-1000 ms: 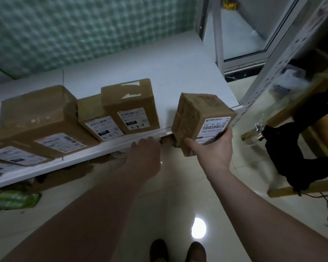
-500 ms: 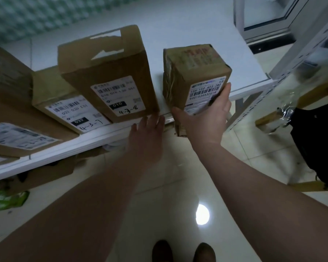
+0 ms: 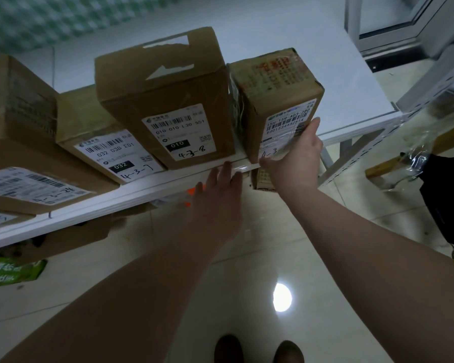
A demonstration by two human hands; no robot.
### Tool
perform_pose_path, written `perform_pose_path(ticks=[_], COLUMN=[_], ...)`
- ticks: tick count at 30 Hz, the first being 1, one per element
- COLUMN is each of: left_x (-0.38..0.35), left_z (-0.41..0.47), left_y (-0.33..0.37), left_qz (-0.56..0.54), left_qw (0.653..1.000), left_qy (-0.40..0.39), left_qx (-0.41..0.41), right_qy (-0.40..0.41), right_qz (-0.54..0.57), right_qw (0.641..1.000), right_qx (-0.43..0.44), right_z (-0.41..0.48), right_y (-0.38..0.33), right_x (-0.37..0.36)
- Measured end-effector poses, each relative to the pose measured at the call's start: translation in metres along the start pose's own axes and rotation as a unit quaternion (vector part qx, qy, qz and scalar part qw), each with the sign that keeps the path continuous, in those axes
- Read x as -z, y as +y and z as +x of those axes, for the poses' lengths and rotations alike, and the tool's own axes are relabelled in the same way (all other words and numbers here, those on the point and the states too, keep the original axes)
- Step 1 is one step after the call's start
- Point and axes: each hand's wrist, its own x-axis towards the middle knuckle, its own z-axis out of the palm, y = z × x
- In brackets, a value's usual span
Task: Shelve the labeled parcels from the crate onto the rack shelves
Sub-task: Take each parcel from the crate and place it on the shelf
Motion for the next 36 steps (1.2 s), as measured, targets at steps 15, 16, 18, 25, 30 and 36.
perform_pose_path(ticks=[15, 16, 18, 25, 30, 36], left_x=[0.007, 0.007, 0.007, 0.009, 0.013, 0.026], left_z=[-0.004, -0.004, -0.004, -0.004, -0.006, -0.031], left_y=[-0.004, -0.004, -0.005, -0.006, -0.007, -0.006], left_qz=[-0.042, -0.043, -0.047, -0.055, -0.049, -0.044], left_qw=[0.998, 0.998, 0.997, 0.996, 0.996, 0.998], left_qy=[-0.050, -0.053, -0.057, -0.069, -0.071, -0.034], left_qx=[0.015, 0.015, 0.016, 0.017, 0.011, 0.030], right_qy=[-0.088, -0.083, -0.068, -0.050, -0.066, -0.086], right_qz=[0.310, 0.310, 0.306, 0.267, 0.245, 0.181], right_qw=[0.922, 0.922, 0.925, 0.947, 0.953, 0.959], right_qx=[-0.214, -0.215, -0.216, -0.173, -0.166, -0.202], right_z=[0.016, 0.018, 0.020, 0.025, 0.024, -0.020], right_y=[-0.009, -0.010, -0.011, -0.013, -0.013, 0.002], right_x=[-0.009, -0.010, -0.013, -0.022, -0.021, -0.003])
